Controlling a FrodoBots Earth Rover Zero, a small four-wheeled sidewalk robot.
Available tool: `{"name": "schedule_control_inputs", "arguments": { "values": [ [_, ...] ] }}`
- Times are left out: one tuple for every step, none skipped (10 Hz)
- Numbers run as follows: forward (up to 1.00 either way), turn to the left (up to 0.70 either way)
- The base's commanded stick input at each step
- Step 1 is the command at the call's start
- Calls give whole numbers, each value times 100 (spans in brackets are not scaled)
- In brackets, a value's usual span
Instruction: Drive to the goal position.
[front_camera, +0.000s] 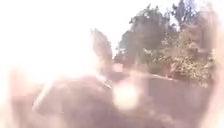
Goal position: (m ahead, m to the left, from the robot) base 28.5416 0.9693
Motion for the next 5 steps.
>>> {"name": "schedule_control_inputs", "arguments": {
  "values": [
    [100,0],
    [100,0],
    [100,0],
    [100,0],
    [100,0]
  ]
}}
